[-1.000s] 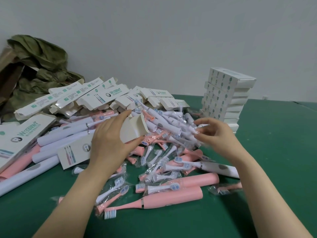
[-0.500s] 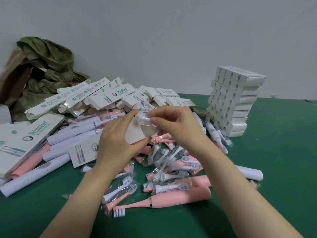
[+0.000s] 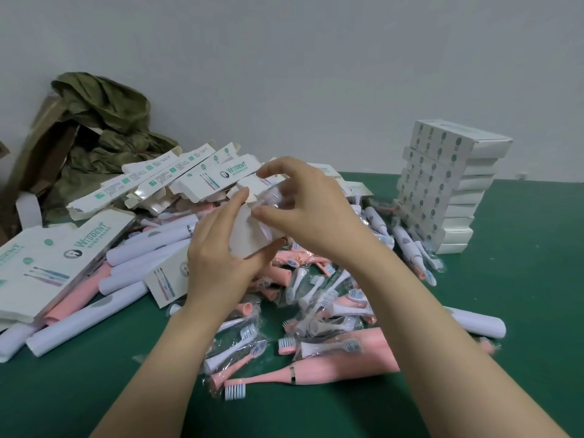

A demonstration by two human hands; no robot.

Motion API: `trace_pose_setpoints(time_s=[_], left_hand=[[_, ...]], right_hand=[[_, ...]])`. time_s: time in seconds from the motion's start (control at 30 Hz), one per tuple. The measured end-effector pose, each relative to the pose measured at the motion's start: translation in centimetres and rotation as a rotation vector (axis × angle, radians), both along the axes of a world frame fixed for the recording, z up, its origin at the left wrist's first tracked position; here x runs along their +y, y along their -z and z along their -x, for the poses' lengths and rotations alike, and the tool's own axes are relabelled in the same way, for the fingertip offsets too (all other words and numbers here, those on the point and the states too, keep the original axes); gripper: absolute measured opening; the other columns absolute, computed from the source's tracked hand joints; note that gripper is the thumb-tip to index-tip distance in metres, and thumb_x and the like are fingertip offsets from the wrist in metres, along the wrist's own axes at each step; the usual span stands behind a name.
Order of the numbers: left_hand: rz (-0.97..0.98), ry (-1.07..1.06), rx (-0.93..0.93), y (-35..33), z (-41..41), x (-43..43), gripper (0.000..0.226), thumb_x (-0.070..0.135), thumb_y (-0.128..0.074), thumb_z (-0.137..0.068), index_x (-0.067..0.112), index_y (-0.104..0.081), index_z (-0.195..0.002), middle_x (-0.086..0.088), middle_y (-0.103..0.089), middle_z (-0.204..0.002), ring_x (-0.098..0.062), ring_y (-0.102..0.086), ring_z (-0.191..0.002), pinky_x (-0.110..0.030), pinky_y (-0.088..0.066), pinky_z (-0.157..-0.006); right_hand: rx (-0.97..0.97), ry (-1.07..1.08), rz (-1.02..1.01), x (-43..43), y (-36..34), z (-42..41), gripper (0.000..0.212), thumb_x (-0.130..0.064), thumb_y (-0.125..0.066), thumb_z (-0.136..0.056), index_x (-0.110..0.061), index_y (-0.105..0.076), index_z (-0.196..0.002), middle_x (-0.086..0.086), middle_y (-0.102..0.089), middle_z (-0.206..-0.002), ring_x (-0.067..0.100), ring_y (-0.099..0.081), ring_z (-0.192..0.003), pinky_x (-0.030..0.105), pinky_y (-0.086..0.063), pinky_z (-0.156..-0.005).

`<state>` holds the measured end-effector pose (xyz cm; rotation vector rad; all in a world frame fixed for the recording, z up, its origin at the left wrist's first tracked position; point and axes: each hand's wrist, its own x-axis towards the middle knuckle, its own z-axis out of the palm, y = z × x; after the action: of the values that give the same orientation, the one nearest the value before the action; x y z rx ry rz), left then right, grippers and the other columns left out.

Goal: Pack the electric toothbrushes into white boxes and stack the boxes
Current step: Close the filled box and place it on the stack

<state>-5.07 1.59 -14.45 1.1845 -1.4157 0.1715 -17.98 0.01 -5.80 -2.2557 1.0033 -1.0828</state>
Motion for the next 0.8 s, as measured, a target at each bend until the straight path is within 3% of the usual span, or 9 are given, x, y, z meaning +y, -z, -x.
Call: trace_pose_setpoints(time_s=[0.07,0.13,0.23,0.37,0.5,0.63,0.8], left_hand=[[0.006,-0.003,-0.005,-0.1,-0.1,-0.3,0.075,0.039,-0.079,-0.068,0.014,-0.052,-0.132,0.014,-0.050,-0.120,-0.010,-0.048,-0.116,-0.033,-0.037,-0.100],[-0.007,-0.016,0.009,-0.3,-0.1,-0.7,0.074,0.036,-0.080,-0.067,0.016,-0.053,-0.133,0.010,-0.054,-0.121,-0.008,-0.048,-0.115,-0.031,-0.036,-0.099],[-0.012,-0.072,-0.032,-0.3,-0.2,-1.6,0.072,0.025,-0.084,-0.067,0.014,-0.054,-0.132,-0.002,-0.061,-0.122,-0.014,-0.049,-0.113,-0.026,-0.034,-0.097],[-0.023,-0.077,-0.069,-0.2,0.0,-1.8,0.071,0.031,-0.079,-0.067,0.011,-0.055,-0.130,-0.008,-0.062,-0.121,-0.017,-0.049,-0.113,-0.036,-0.039,-0.097],[-0.025,-0.055,-0.061,-0.3,0.1,-1.4,0.068,0.037,-0.068,-0.069,0.011,-0.055,-0.130,-0.007,-0.062,-0.122,-0.024,-0.053,-0.115,-0.046,-0.043,-0.098],[0.000,-0.041,-0.031,-0.2,-0.1,-1.1,0.062,0.041,-0.049,-0.075,0.011,-0.057,-0.129,-0.003,-0.062,-0.120,-0.012,-0.050,-0.112,-0.028,-0.037,-0.097],[-0.013,-0.032,-0.058,0.1,-0.3,-1.1,0.052,0.028,-0.036,-0.085,0.003,-0.059,-0.125,-0.010,-0.064,-0.117,-0.003,-0.046,-0.107,-0.034,-0.035,-0.096]], right_hand=[[-0.107,-0.096,-0.135,0.1,0.7,0.0,0.035,-0.019,-0.065,-0.086,-0.022,-0.054,-0.119,-0.012,-0.060,-0.099,0.006,-0.060,-0.083,0.024,-0.049,-0.081],[-0.158,-0.058,-0.104,-0.2,1.4,-0.2,0.031,-0.016,-0.060,-0.090,-0.015,-0.051,-0.120,-0.010,-0.056,-0.111,0.011,-0.059,-0.094,0.029,-0.049,-0.087],[-0.333,0.131,-0.082,-1.2,2.0,-0.9,0.018,-0.014,-0.061,-0.090,-0.014,-0.051,-0.106,-0.016,-0.053,-0.095,0.010,-0.058,-0.083,0.031,-0.049,-0.082],[-0.476,0.216,-0.033,-2.2,3.4,-1.2,0.008,-0.011,-0.069,-0.083,-0.014,-0.063,-0.087,-0.006,-0.063,-0.088,0.008,-0.062,-0.078,0.030,-0.051,-0.080],[-0.460,0.242,0.054,-1.9,5.0,-1.6,0.007,-0.014,-0.070,-0.082,-0.020,-0.070,-0.079,-0.003,-0.065,-0.087,0.003,-0.056,-0.074,0.022,-0.046,-0.076],[-0.309,0.179,0.161,-1.0,5.9,-3.2,0.019,-0.015,-0.052,-0.091,-0.013,-0.070,-0.084,0.003,-0.063,-0.086,0.016,-0.052,-0.087,0.026,-0.037,-0.080],[-0.124,0.130,0.082,-0.3,6.5,-3.5,0.034,-0.036,-0.028,-0.097,-0.034,-0.035,-0.063,-0.005,-0.037,-0.079,0.021,-0.035,-0.090,0.034,-0.029,-0.084]])
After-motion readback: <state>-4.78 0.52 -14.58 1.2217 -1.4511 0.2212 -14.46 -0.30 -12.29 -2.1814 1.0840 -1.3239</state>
